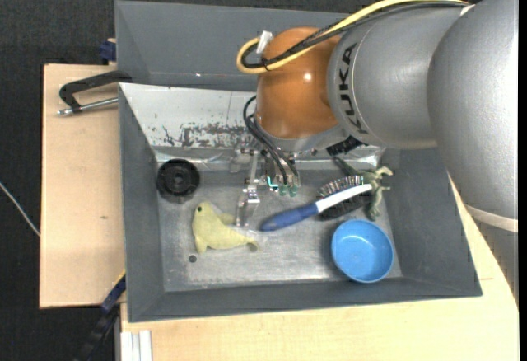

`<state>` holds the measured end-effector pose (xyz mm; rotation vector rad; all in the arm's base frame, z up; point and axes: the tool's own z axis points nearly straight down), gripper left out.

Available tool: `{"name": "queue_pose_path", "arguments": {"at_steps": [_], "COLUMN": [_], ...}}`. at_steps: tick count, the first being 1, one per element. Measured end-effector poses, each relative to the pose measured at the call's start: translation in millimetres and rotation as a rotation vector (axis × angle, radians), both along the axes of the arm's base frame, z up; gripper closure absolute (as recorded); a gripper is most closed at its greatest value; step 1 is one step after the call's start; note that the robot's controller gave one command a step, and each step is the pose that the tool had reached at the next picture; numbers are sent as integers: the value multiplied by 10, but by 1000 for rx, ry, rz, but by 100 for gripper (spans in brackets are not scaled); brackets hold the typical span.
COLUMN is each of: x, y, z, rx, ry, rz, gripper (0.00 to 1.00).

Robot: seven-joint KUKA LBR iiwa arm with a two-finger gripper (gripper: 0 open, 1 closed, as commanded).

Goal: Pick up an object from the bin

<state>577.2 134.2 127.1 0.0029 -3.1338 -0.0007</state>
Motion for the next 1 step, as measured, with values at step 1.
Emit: {"name": "queue_pose_path", "arguments": {"at_steps": [1], "x": [-672], "y": [-395], "z": [-562], "rx": [2], "ry": [-16], "rz": [99], "gripper": [0]}}
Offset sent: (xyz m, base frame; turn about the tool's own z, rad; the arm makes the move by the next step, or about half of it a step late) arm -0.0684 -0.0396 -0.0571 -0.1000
